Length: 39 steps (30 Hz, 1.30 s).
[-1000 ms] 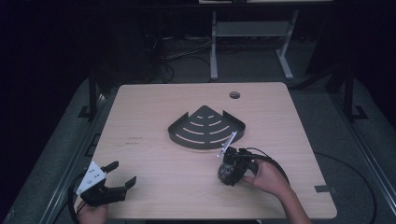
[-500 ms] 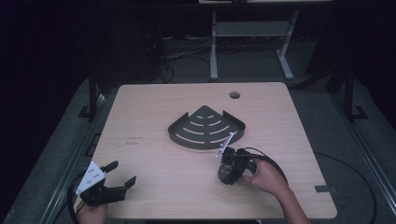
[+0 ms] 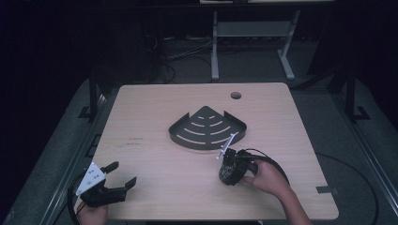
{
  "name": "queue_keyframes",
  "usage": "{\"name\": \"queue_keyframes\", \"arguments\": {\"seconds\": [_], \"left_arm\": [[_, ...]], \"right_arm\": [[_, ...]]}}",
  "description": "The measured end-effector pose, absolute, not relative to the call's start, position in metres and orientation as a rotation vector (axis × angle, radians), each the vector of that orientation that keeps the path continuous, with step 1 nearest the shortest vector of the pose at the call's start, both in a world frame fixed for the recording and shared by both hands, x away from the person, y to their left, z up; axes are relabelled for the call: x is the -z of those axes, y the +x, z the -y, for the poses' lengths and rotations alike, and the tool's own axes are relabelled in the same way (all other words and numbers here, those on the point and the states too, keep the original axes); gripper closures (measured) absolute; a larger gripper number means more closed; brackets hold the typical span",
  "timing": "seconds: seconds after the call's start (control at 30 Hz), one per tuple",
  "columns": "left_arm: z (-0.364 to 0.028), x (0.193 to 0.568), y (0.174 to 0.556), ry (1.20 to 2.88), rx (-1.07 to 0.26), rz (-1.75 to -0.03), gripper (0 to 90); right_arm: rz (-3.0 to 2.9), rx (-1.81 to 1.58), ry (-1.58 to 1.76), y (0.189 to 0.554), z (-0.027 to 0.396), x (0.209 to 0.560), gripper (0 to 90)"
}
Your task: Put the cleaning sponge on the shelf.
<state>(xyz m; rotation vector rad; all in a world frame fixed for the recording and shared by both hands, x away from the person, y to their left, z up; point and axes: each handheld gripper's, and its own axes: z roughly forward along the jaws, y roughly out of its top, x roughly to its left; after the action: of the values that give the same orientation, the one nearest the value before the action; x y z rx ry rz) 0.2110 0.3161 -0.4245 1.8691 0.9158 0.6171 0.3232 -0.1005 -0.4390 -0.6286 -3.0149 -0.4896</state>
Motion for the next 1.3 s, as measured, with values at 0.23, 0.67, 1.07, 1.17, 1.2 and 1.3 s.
{"name": "queue_keyframes", "arguments": {"seconds": [0.23, 0.67, 1.07, 1.17, 1.2, 1.3], "left_arm": [[-0.315, 0.425, 0.211, 1.869, -0.614, -0.914, 13.4], [-0.314, 0.425, 0.212, 1.878, -0.615, -0.91, 13.4], [-0.315, 0.424, 0.211, 1.872, -0.616, -0.912, 13.4], [-0.314, 0.424, 0.211, 1.87, -0.616, -0.912, 13.4], [-0.314, 0.424, 0.211, 1.87, -0.617, -0.912, 13.4], [-0.314, 0.424, 0.212, 1.872, -0.617, -0.91, 13.3]], "right_arm": [[3.002, 0.519, -0.629, 0.323, 0.103, 0.434, 33.5], [3.008, 0.557, -0.599, 0.328, 0.103, 0.411, 33.4], [2.991, 0.588, -0.589, 0.336, 0.102, 0.396, 33.5], [2.988, 0.586, -0.586, 0.338, 0.101, 0.394, 33.5], [2.989, 0.586, -0.582, 0.339, 0.101, 0.393, 33.5], [2.987, 0.585, -0.582, 0.341, 0.1, 0.392, 33.5]]}}
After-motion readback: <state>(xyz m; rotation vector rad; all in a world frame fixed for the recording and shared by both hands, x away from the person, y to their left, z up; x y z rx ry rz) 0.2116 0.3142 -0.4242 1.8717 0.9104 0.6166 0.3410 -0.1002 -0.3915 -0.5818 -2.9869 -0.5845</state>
